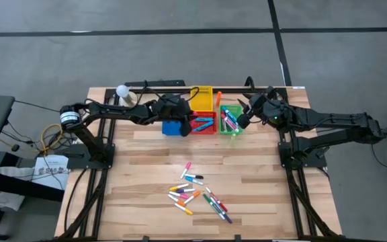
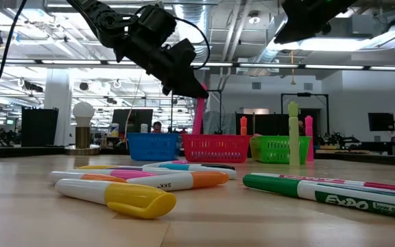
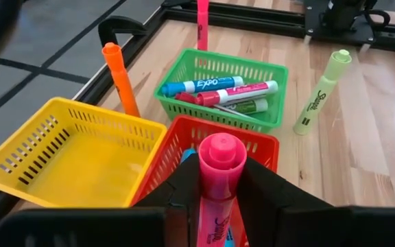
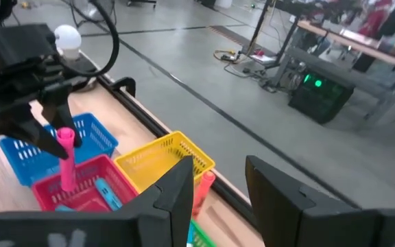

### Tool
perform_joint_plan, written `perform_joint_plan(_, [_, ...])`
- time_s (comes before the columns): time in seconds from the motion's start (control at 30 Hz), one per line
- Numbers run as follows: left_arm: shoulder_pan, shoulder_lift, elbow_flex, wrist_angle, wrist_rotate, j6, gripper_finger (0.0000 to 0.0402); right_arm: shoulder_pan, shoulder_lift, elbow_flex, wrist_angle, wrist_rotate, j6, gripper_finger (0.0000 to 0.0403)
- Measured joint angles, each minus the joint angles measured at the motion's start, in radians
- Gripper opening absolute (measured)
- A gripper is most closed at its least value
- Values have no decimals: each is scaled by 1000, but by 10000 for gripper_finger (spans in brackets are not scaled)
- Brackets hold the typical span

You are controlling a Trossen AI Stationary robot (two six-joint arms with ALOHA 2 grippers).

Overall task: Pick & Place Markers
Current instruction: Put the left large pink highlighter pen into the red bin

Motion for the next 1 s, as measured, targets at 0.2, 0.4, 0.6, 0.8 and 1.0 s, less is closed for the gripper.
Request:
perform_joint_plan(0.2, [0,0,0,-3,0,27,76,0,0,0,0,0,100,125])
perform_joint_plan(0.4, [0,0,0,-5,0,53,76,0,0,0,0,-1,239,125])
perform_joint_plan(0.6, [0,0,0,-18,0,53,76,1,0,0,0,-51,314,125])
perform_joint_plan(0.8, [0,0,-1,-30,0,58,79,3,1,0,0,-102,314,125])
perform_joint_plan(1.0, [0,0,-1,-67,0,60,112,7,3,0,-20,-114,347,125])
